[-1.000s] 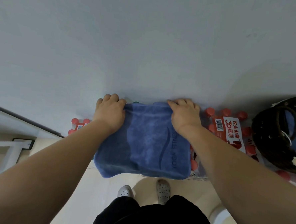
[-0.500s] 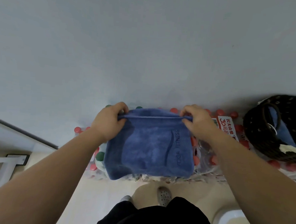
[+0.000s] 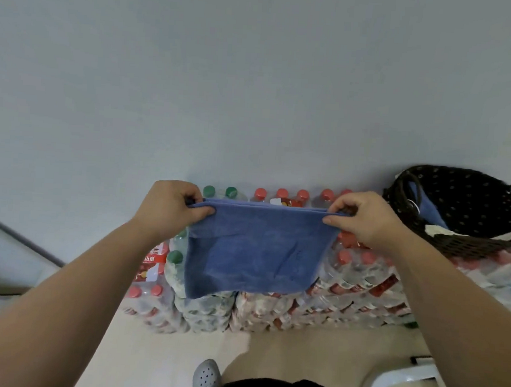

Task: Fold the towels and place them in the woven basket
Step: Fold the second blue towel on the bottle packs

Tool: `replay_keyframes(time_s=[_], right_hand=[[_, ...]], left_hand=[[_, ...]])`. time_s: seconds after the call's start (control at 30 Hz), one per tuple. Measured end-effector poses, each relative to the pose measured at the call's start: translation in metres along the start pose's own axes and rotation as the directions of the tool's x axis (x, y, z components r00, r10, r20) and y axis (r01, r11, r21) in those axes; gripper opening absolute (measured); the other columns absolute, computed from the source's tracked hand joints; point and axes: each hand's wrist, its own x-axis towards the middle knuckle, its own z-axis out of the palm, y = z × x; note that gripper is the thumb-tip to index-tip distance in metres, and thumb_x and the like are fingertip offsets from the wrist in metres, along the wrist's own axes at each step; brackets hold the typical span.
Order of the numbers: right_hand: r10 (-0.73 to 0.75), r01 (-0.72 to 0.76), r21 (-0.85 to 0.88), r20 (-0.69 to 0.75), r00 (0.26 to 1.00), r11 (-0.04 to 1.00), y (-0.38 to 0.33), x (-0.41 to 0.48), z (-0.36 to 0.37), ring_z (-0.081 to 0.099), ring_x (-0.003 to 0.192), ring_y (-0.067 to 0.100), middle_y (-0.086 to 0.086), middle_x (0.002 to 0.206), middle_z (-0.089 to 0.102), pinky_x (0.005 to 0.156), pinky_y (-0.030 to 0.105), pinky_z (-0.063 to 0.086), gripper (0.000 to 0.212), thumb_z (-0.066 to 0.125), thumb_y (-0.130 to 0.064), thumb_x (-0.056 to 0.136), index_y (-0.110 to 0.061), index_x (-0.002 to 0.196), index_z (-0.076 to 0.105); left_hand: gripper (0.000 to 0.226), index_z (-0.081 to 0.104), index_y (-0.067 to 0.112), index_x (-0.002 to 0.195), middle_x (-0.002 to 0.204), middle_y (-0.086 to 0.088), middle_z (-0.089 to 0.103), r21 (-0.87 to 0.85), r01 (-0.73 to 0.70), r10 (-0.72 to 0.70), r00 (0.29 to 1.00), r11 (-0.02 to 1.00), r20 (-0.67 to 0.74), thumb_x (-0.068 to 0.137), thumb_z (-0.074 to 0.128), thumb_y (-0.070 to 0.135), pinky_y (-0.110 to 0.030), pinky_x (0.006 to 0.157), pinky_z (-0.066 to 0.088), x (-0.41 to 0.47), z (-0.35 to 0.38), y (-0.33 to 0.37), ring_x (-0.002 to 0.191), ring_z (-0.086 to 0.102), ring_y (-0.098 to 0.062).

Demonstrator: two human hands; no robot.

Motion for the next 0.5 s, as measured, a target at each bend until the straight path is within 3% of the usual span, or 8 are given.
replay_keyframes(time_s=[0.1, 0.27, 0.37, 0.5], right_hand=[[-0.015, 0.007, 0.122, 0.068, 0.998, 0.993, 0.001, -0.02, -0.017, 0.057, 0.062, 0.005, -0.002, 0.07, 0.069, 0.06, 0.023, 0.047, 0.012, 0.085, -0.018, 0.077, -0.018, 0.072, 0.074], [-0.086, 0.039, 0.216, 0.213, 0.973, 0.976, 0.009, -0.056, -0.047, 0.061, 0.07, 0.015, 0.009, 0.079, 0.069, 0.068, 0.038, 0.052, 0.01, 0.085, -0.022, 0.076, -0.019, 0.071, 0.076], [-0.13, 0.061, 0.292, 0.223, 0.966, 0.955, 0.017, -0.078, -0.062, 0.058, 0.067, 0.012, 0.009, 0.074, 0.067, 0.063, 0.027, 0.048, 0.011, 0.082, -0.013, 0.079, -0.01, 0.071, 0.075], [-0.135, 0.068, 0.294, 0.214, 0.967, 0.953, 0.023, -0.1, -0.073, 0.056, 0.062, 0.002, -0.005, 0.068, 0.064, 0.058, 0.016, 0.045, 0.012, 0.081, -0.01, 0.08, -0.009, 0.071, 0.073]], left_hand=[[0.027, 0.065, 0.018, 0.057, 0.054, 0.005, 0.059, -0.043, 0.033, -0.035, 0.999, 0.999, -0.04, 0.073, 0.085, 0.026, -0.014, 0.05, 0.038, -0.024, -0.006, 0.018, 0.059, 0.054, -0.01], [0.029, 0.064, 0.015, 0.054, 0.052, 0.004, 0.057, -0.173, 0.067, -0.08, 0.995, 0.983, -0.066, 0.071, 0.088, 0.016, -0.013, 0.048, 0.036, -0.066, -0.013, 0.055, 0.05, 0.048, -0.006], [0.023, 0.069, 0.015, 0.059, 0.054, 0.007, 0.062, -0.153, 0.095, -0.103, 0.994, 0.984, -0.043, 0.071, 0.087, 0.011, -0.014, 0.049, 0.04, -0.089, -0.011, 0.073, 0.05, 0.051, -0.005], [0.018, 0.074, 0.023, 0.068, 0.067, 0.007, 0.07, -0.103, 0.143, -0.147, 0.988, 0.984, -0.038, 0.075, 0.082, 0.008, -0.028, 0.065, 0.053, -0.117, -0.001, 0.086, 0.064, 0.063, -0.013]])
